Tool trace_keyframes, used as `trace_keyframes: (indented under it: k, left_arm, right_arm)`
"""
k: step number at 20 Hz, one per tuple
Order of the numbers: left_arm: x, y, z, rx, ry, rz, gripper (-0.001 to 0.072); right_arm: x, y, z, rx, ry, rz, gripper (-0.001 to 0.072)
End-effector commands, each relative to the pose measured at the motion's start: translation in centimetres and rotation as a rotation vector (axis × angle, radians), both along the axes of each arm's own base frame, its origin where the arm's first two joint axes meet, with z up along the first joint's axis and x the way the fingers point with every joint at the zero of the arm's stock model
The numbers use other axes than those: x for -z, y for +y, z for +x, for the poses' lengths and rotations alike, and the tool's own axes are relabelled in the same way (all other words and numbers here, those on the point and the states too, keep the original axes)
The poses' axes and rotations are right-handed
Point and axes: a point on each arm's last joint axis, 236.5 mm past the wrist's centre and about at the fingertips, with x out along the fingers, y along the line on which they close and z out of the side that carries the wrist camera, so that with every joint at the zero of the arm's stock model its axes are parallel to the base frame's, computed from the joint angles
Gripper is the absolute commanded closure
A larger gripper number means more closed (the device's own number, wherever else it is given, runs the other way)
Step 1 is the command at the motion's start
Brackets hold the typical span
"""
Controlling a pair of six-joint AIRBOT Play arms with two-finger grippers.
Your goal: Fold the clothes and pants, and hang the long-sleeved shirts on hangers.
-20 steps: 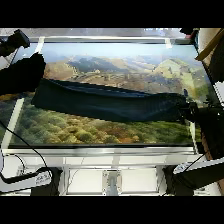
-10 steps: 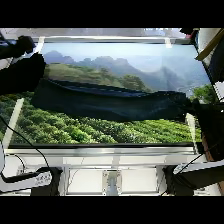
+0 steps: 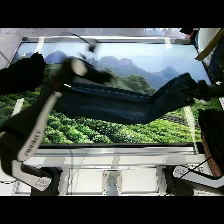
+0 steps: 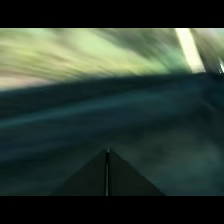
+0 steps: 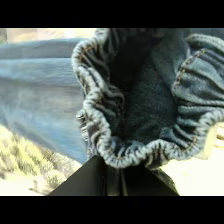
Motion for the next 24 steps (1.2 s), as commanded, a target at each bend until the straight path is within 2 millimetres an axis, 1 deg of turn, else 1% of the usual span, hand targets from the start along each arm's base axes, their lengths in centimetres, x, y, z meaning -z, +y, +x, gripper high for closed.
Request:
trace_keyframes:
  k: [1, 2, 3, 4, 5, 7, 10, 11, 13, 15, 17, 19, 20, 21, 23, 24]
  left_arm:
    - [7.5, -12.0, -7.7, 0.218, 0.069, -0.001, 0.0686]
    - [9.1, -14.0, -9.2, 0.246, 0.077, -0.007, 0.0686]
    - [10.4, -15.3, -10.2, 0.258, 0.092, -0.019, 0.0686]
    - [11.4, -16.3, -10.8, 0.256, 0.113, -0.038, 0.0686]
    - [12.2, -16.8, -11.1, 0.243, 0.137, -0.061, 0.0686]
    - [13.0, -17.5, -10.5, 0.182, 0.2, -0.139, 0.0686]
    - [14.6, -17.4, -9.7, 0.093, 0.319, -0.223, 0.0685]
    - [14.9, -16.9, -9.4, 0.081, 0.343, -0.226, 0.0685]
    - [14.3, -15.0, -8.8, 0.074, 0.388, -0.215, 0.0685]
    - [12.9, -11.3, -8.0, 0.09, 0.433, -0.175, 0.0685]
    - [11.1, -5.8, -6.9, 0.128, 0.446, -0.092, 0.0685]
    - [9.4, 1.7, -5.5, 0.108, 0.45, 0.034, 0.0685]
    - [8.7, 5.7, -4.8, 0.076, 0.444, 0.109, 0.0685]
    - [7.6, 10.4, -3.8, 0.024, 0.427, 0.187, 0.0685]
    - [5.0, 17.2, -2.0, -0.095, 0.373, 0.249, 0.0684]
    - [3.6, 19.6, -1.3, -0.148, 0.346, 0.241, 0.0685]
  right_arm:
    - [-3.3, 7.2, 2.0, -0.119, -0.095, -0.039, 0.0662]
    - [-3.7, 8.9, 2.4, -0.154, -0.122, -0.052, 0.0662]
    - [-3.9, 10.5, 2.8, -0.175, -0.139, -0.063, 0.0662]
    - [-3.9, 11.8, 3.0, -0.188, -0.146, -0.07, 0.0662]
    - [-3.6, 12.9, 3.0, -0.213, -0.15, -0.087, 0.0662]
    - [-3.2, 14.6, 2.8, -0.238, -0.139, -0.094, 0.0662]
    - [-2.7, 16.6, 2.7, -0.265, -0.126, -0.084, 0.0662]
    - [-2.6, 17.3, 2.7, -0.27, -0.121, -0.079, 0.0662]
    - [-1.8, 18.9, 2.6, -0.283, -0.097, -0.072, 0.0662]
    - [-0.4, 20.8, 3.1, -0.278, -0.066, -0.071, 0.0662]
    - [1.8, 23.4, 3.7, -0.278, -0.034, -0.082, 0.0662]
    - [4.6, 26.8, 4.1, -0.283, 0.005, -0.07, 0.0662]
    - [6.2, 28.6, 4.1, -0.283, 0.027, -0.064, 0.0662]
    - [8.0, 30.8, 4.0, -0.288, 0.045, -0.06, 0.0662]
    - [11.1, 35.6, 3.4, -0.298, 0.062, -0.032, 0.0662]
    - [12.3, 38.1, 3.1, -0.297, 0.061, -0.009, 0.0662]
